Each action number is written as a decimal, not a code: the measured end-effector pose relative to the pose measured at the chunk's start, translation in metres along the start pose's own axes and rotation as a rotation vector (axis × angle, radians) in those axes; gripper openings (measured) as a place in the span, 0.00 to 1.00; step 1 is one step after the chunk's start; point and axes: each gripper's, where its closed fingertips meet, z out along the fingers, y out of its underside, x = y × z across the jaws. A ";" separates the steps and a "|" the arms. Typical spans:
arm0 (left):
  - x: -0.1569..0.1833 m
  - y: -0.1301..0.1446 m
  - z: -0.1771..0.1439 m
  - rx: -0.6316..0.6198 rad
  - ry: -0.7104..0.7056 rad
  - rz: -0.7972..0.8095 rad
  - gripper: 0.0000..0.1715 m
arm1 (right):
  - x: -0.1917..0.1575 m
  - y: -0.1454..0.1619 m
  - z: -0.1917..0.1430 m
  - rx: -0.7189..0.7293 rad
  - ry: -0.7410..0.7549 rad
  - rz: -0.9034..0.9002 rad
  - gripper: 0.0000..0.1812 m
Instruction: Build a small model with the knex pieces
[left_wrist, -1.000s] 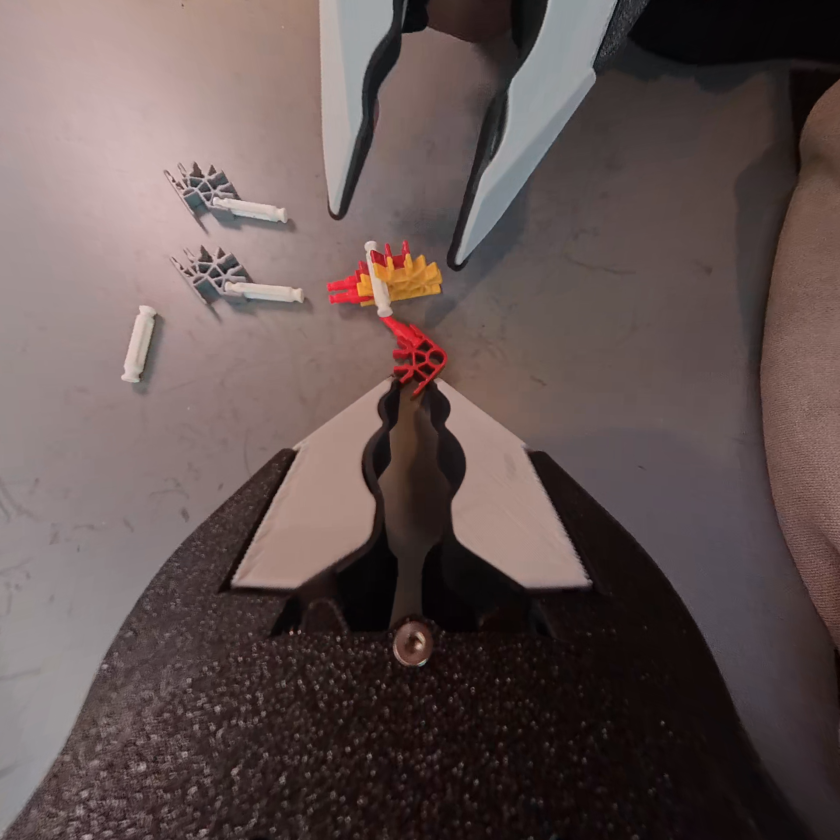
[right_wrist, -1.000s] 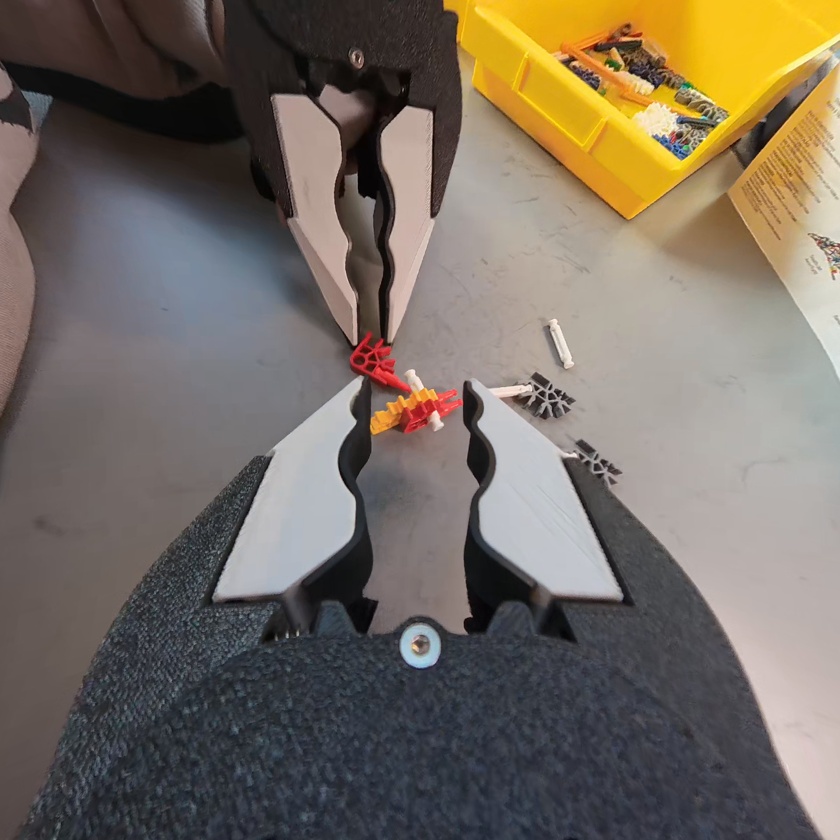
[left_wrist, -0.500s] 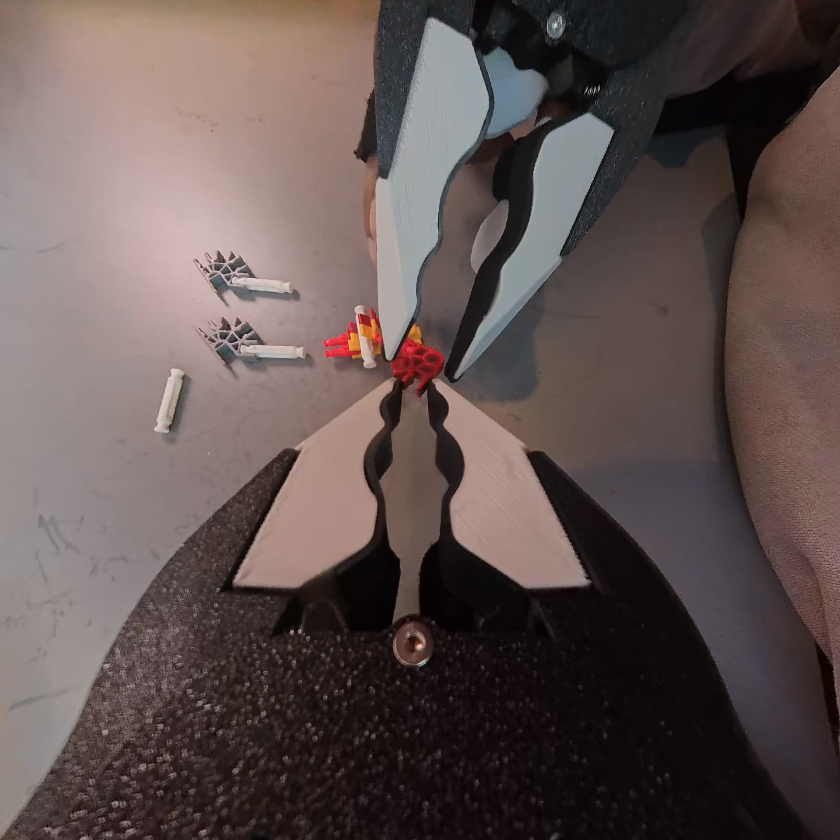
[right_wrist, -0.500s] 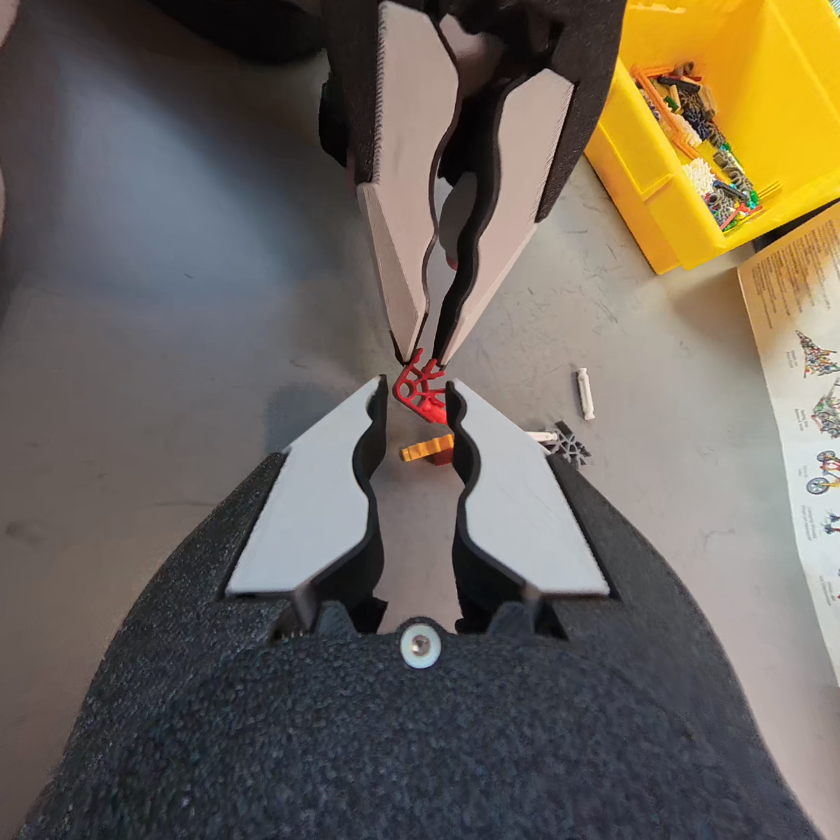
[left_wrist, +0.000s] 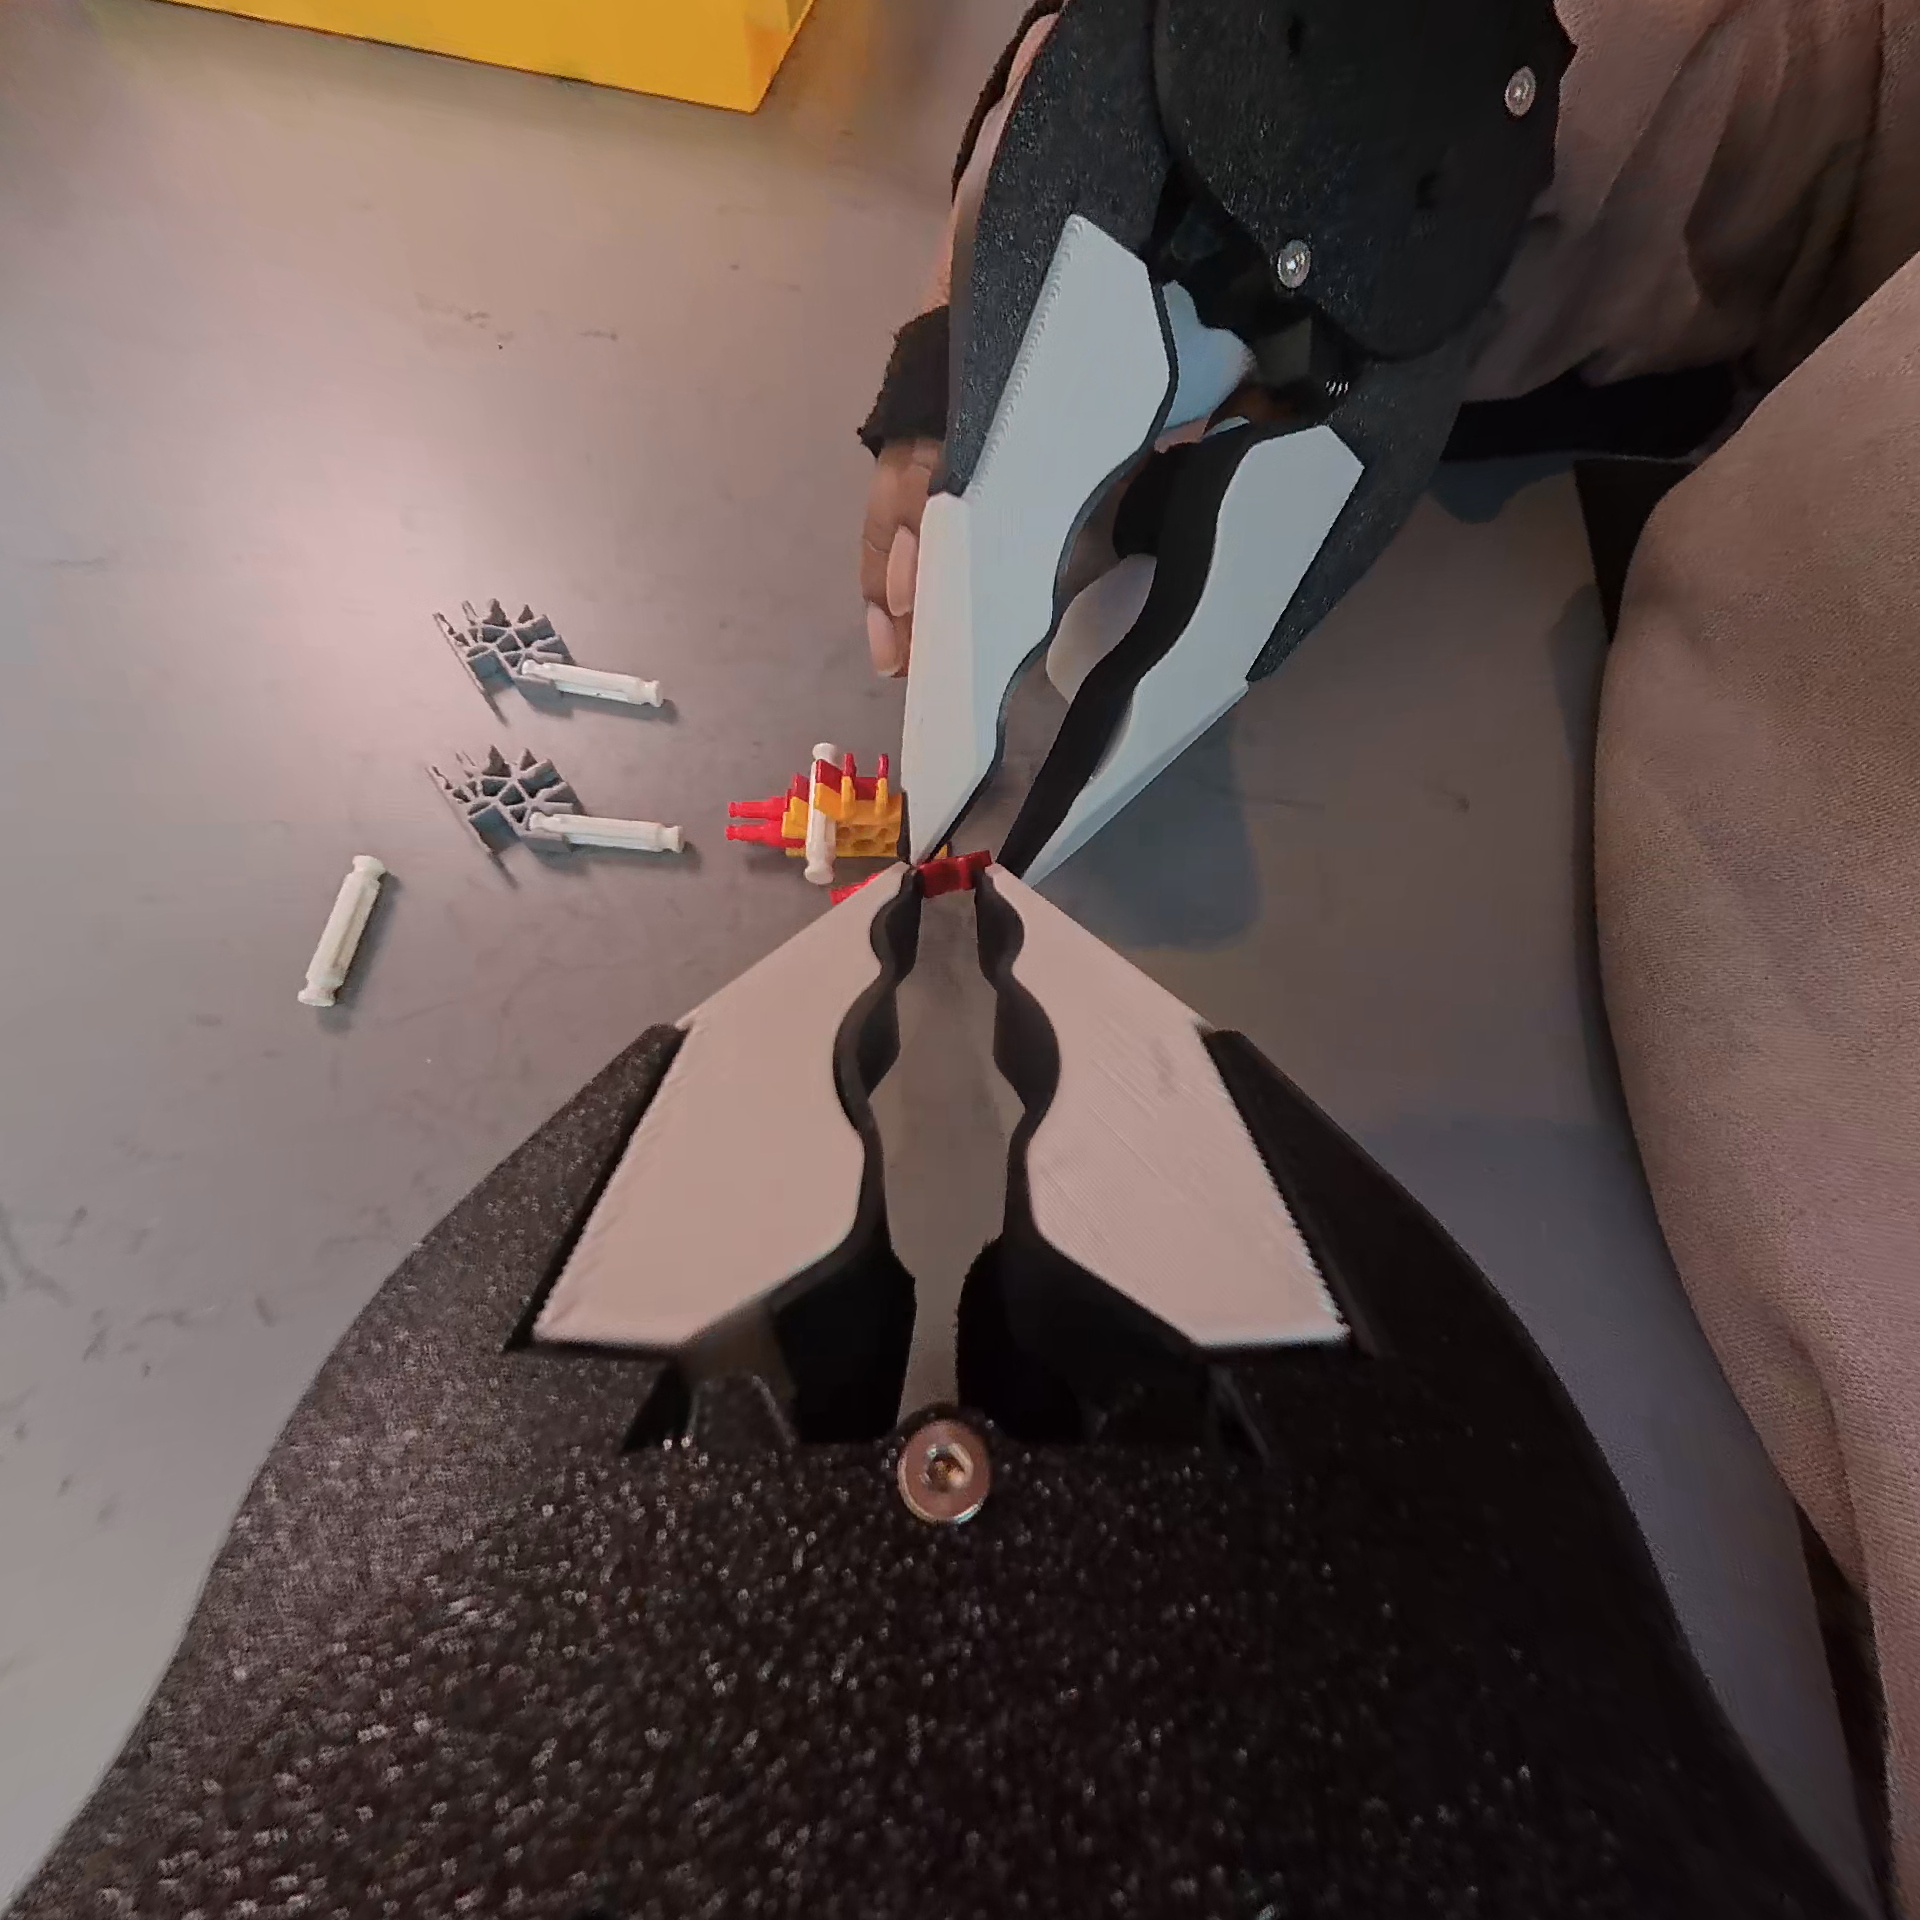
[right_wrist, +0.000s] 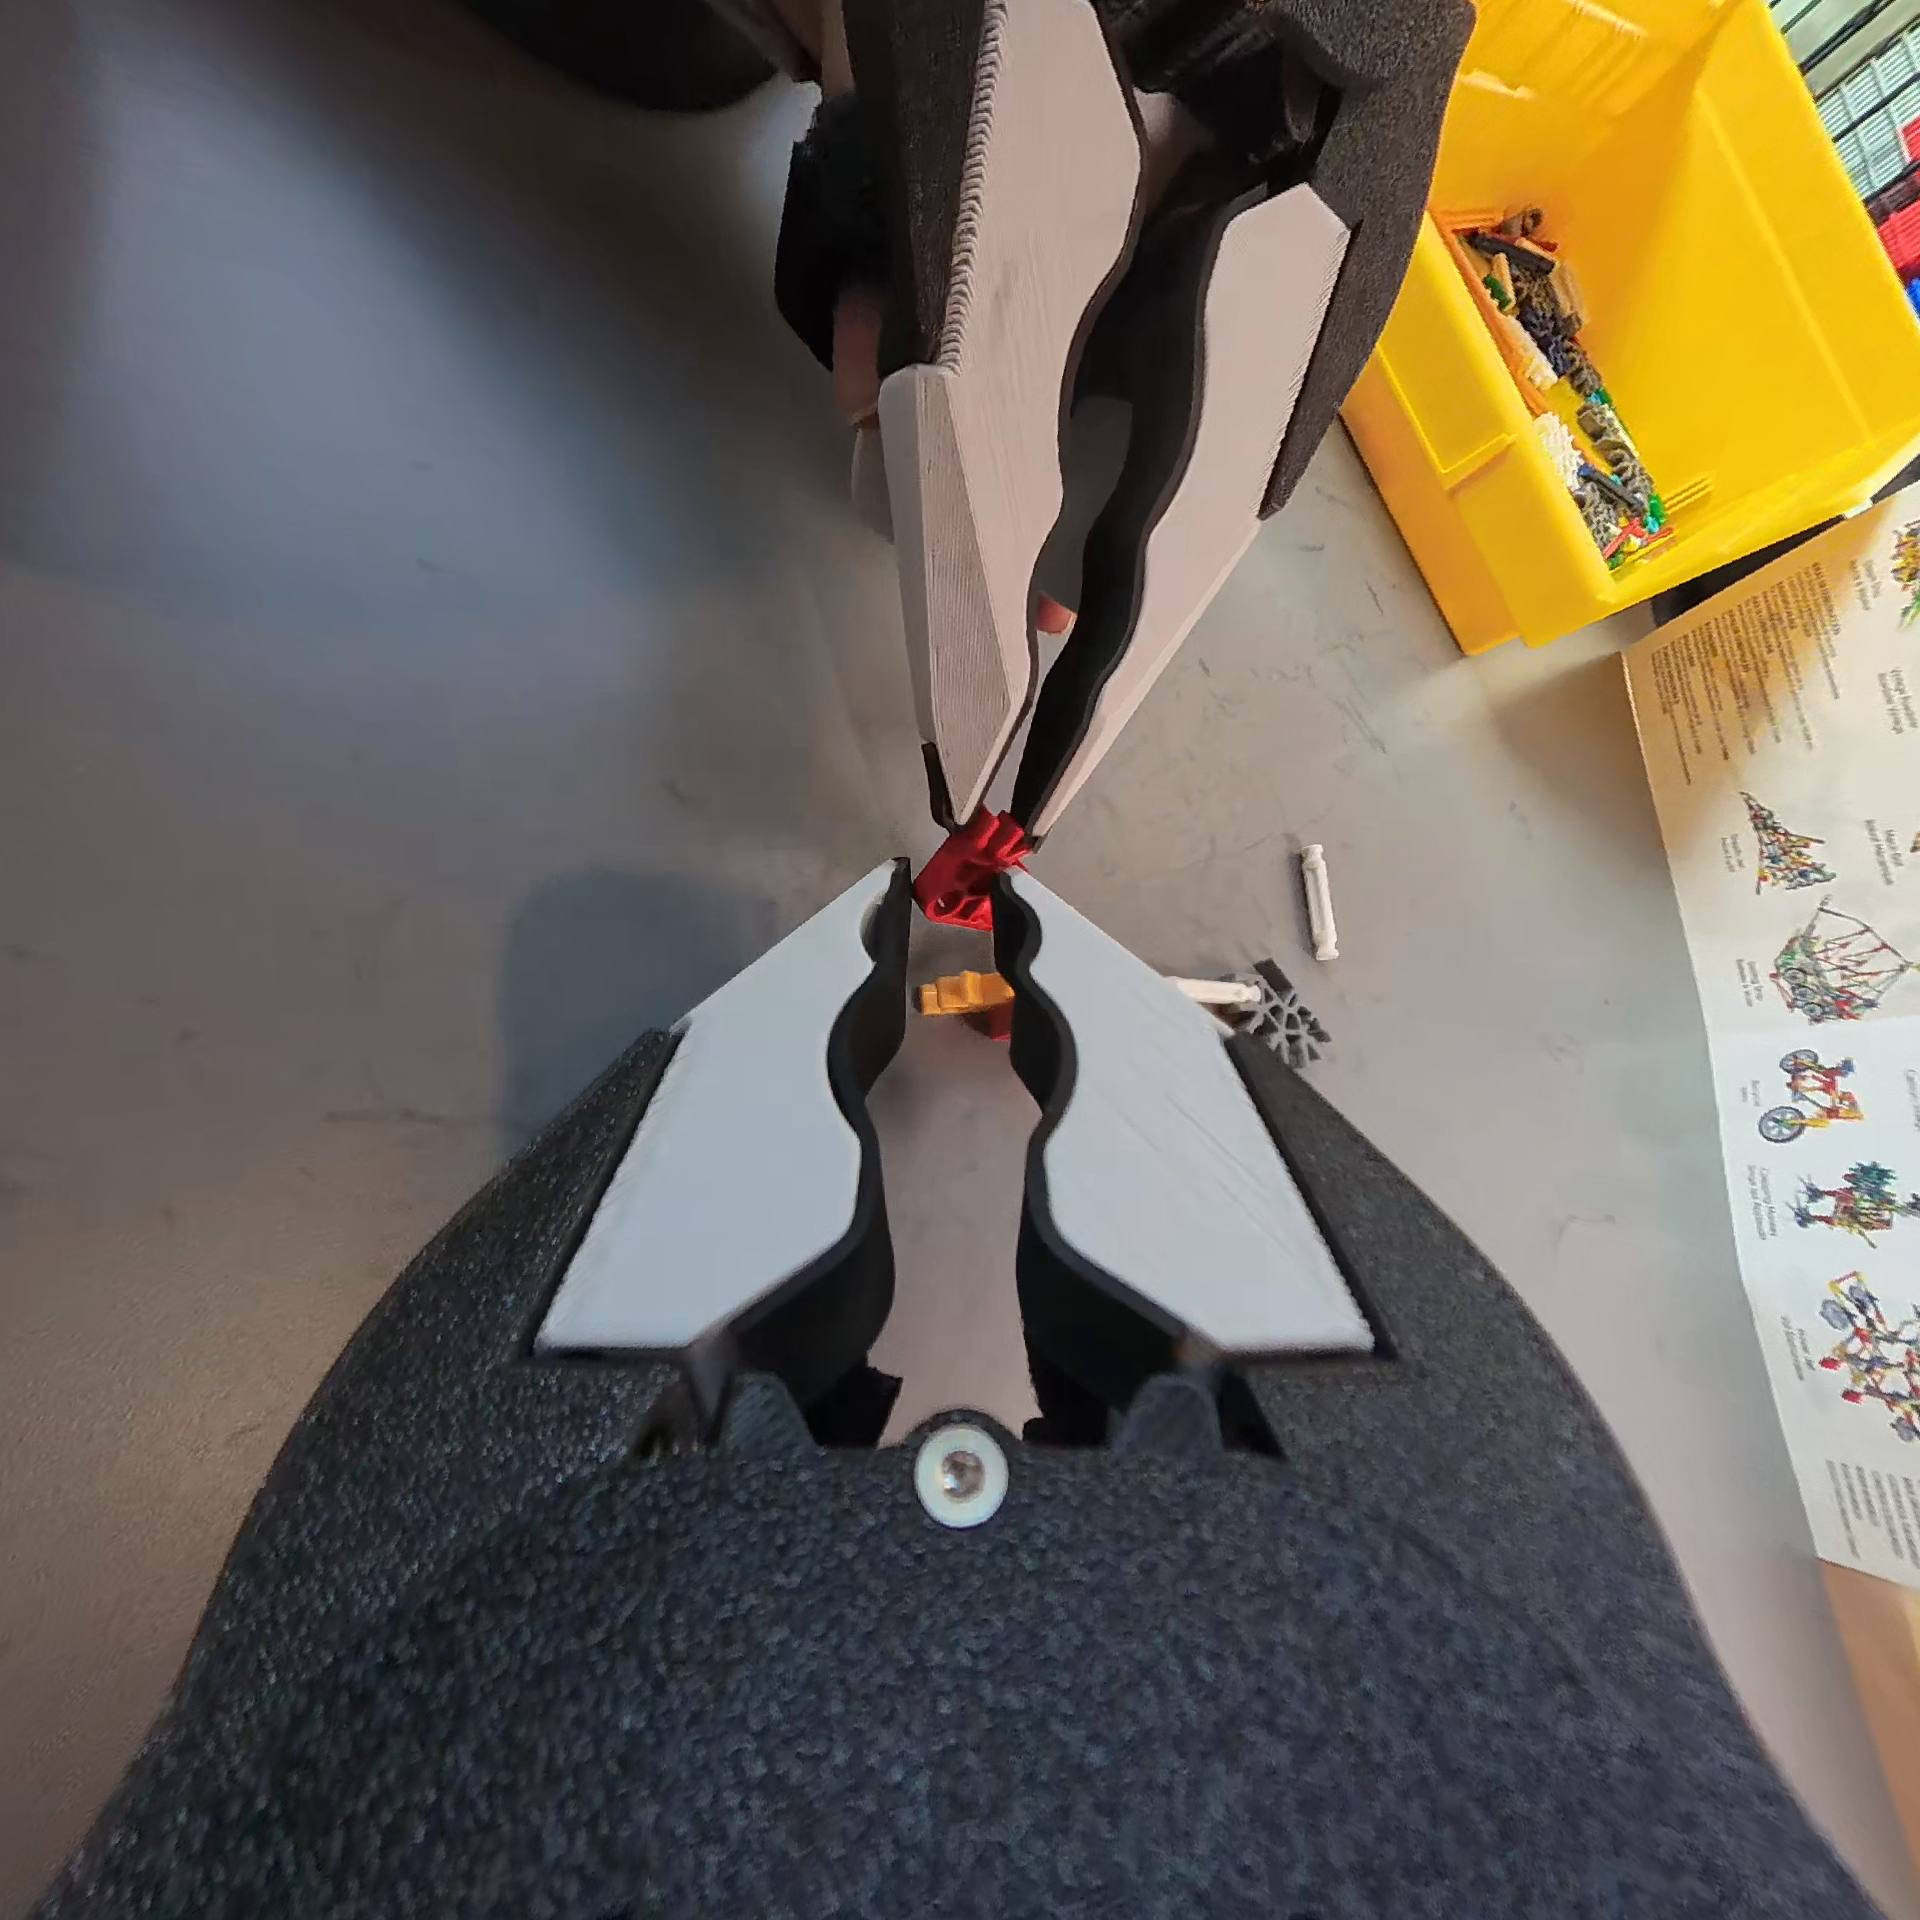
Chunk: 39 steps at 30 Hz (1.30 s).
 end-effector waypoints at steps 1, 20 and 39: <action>0.000 0.001 0.001 -0.007 0.000 0.001 0.06 | -0.001 0.002 0.001 -0.011 -0.003 -0.001 0.07; -0.009 0.007 0.011 -0.069 -0.035 0.108 0.06 | 0.009 0.026 0.001 -0.024 -0.203 0.232 0.23; -0.009 0.000 0.015 -0.104 0.005 0.106 0.06 | 0.013 0.021 -0.007 -0.031 -0.122 0.146 0.19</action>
